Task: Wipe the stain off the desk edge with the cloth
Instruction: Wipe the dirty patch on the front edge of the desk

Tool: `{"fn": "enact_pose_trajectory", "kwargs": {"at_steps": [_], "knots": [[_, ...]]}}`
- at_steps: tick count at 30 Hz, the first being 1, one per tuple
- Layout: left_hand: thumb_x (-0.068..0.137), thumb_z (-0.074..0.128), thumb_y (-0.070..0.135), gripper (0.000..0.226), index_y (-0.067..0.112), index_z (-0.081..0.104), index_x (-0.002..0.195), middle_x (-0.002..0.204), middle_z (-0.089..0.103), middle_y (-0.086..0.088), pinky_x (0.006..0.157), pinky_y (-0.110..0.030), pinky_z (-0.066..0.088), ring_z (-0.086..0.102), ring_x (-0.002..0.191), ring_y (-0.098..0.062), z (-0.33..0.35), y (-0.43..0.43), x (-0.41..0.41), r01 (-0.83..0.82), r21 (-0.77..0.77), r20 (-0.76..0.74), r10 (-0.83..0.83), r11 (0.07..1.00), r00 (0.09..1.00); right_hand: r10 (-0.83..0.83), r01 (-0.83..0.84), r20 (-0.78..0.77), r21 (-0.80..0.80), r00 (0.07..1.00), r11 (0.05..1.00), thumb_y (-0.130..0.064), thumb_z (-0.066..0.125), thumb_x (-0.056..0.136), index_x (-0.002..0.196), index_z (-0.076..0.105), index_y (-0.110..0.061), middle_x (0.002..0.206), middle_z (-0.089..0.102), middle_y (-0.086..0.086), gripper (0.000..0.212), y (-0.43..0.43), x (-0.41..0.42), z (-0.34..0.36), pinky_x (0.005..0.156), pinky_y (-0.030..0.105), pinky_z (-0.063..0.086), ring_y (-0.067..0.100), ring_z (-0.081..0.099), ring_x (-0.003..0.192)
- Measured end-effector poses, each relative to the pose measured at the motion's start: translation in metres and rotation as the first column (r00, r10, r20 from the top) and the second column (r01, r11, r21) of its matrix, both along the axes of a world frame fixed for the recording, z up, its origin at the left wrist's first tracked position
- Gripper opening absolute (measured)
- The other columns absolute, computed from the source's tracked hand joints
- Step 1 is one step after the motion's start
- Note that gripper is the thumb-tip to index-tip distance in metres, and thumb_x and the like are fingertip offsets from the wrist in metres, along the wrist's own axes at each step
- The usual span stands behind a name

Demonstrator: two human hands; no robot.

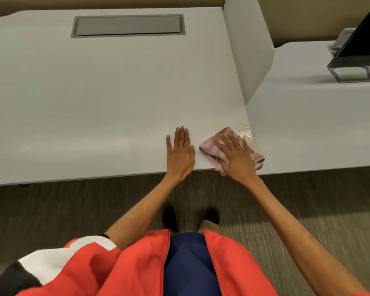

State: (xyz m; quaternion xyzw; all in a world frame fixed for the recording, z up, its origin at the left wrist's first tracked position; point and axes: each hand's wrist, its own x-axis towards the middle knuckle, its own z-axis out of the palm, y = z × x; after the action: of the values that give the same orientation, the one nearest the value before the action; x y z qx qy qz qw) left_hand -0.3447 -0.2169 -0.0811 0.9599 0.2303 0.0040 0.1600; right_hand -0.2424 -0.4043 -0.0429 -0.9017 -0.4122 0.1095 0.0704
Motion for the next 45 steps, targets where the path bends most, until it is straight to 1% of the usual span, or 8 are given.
{"fn": "enact_pose_trajectory", "kwargs": {"at_steps": [6, 10, 15, 21, 27, 34, 40, 45], "knots": [[0.105, 0.019, 0.033, 0.060, 0.009, 0.000, 0.157, 0.166, -0.001, -0.009, 0.125, -0.048, -0.004, -0.006, 0.154, -0.021, 0.000, 0.000, 0.004, -0.011, -0.013, -0.008, 0.011, 1.000, 1.000, -0.078, 0.080, 0.043, -0.044, 0.996, 0.996, -0.048, 0.043, 0.095, 0.151, 0.031, -0.031, 0.162, 0.025, 0.004, 0.059, 0.008, 0.050, -0.001, 0.120, 0.059, 0.009, 0.030, 0.014, 0.151], [0.105, 0.021, 0.035, 0.064, 0.007, -0.003, 0.156, 0.166, -0.008, -0.011, 0.125, -0.046, -0.007, -0.011, 0.153, -0.023, 0.002, -0.013, 0.010, -0.091, -0.023, -0.012, 0.090, 0.996, 0.996, -0.119, 0.119, -0.005, 0.005, 0.993, 0.993, -0.055, 0.036, 0.099, 0.153, 0.027, -0.030, 0.163, 0.021, 0.003, 0.060, 0.015, 0.038, -0.006, 0.121, 0.056, 0.002, 0.029, 0.009, 0.152], [0.104, 0.022, 0.039, 0.066, 0.009, -0.005, 0.157, 0.166, -0.010, -0.010, 0.125, -0.047, -0.005, -0.012, 0.153, -0.022, 0.001, -0.013, 0.011, -0.083, -0.009, -0.044, 0.082, 0.997, 0.996, 0.053, -0.048, -0.059, 0.088, 0.997, 0.995, -0.059, 0.027, 0.094, 0.149, 0.035, -0.033, 0.161, 0.029, 0.001, 0.061, -0.022, 0.024, -0.002, 0.120, 0.059, 0.011, 0.027, 0.015, 0.151], [0.104, 0.022, 0.044, 0.068, 0.012, -0.006, 0.157, 0.166, -0.010, -0.008, 0.125, -0.046, -0.006, -0.012, 0.153, -0.021, 0.003, -0.016, 0.012, -0.111, -0.002, -0.072, 0.111, 0.994, 0.991, 0.084, -0.085, 0.006, 0.040, 0.996, 0.996, -0.039, 0.051, 0.092, 0.151, 0.035, -0.027, 0.161, 0.029, 0.003, 0.062, -0.016, 0.063, -0.001, 0.122, 0.054, 0.002, 0.027, 0.014, 0.152], [0.104, 0.022, 0.046, 0.068, 0.013, -0.003, 0.157, 0.166, -0.008, -0.009, 0.125, -0.045, -0.006, -0.010, 0.154, -0.021, 0.003, -0.022, 0.015, -0.162, 0.011, -0.068, 0.162, 0.987, 0.984, 0.059, -0.057, -0.015, 0.071, 0.998, 0.996, -0.037, 0.049, 0.096, 0.151, 0.033, -0.031, 0.162, 0.026, 0.001, 0.058, -0.004, 0.059, -0.002, 0.120, 0.055, 0.000, 0.028, 0.010, 0.152], [0.104, 0.021, 0.047, 0.067, 0.014, -0.002, 0.158, 0.166, -0.006, -0.007, 0.125, -0.045, -0.005, -0.009, 0.154, -0.019, 0.002, -0.023, 0.015, -0.172, 0.008, -0.064, 0.172, 0.985, 0.983, 0.209, -0.198, -0.064, 0.148, 0.976, 0.969, -0.036, 0.048, 0.090, 0.148, 0.040, -0.032, 0.160, 0.029, -0.004, 0.058, -0.052, 0.058, -0.007, 0.123, 0.053, 0.001, 0.022, 0.013, 0.152], [0.102, 0.017, 0.053, 0.071, 0.014, -0.006, 0.157, 0.166, -0.009, -0.006, 0.125, -0.046, -0.007, -0.012, 0.153, -0.019, 0.005, -0.023, 0.017, -0.183, -0.009, -0.092, 0.182, 0.983, 0.979, 0.131, -0.127, -0.017, 0.137, 0.991, 0.982, -0.025, 0.063, 0.084, 0.149, 0.039, -0.026, 0.158, 0.034, 0.001, 0.069, -0.047, 0.103, -0.002, 0.121, 0.056, 0.003, 0.024, 0.017, 0.151], [0.101, 0.013, 0.056, 0.075, 0.011, -0.009, 0.156, 0.166, -0.011, -0.007, 0.123, -0.049, -0.011, -0.013, 0.153, -0.019, 0.004, -0.042, 0.025, -0.232, -0.011, -0.092, 0.230, 0.973, 0.969, 0.065, -0.061, -0.023, 0.139, 0.998, 0.988, -0.028, 0.057, 0.091, 0.146, 0.044, -0.023, 0.157, 0.037, 0.002, 0.057, -0.011, 0.114, 0.005, 0.120, 0.057, 0.003, 0.027, 0.017, 0.150]]}}
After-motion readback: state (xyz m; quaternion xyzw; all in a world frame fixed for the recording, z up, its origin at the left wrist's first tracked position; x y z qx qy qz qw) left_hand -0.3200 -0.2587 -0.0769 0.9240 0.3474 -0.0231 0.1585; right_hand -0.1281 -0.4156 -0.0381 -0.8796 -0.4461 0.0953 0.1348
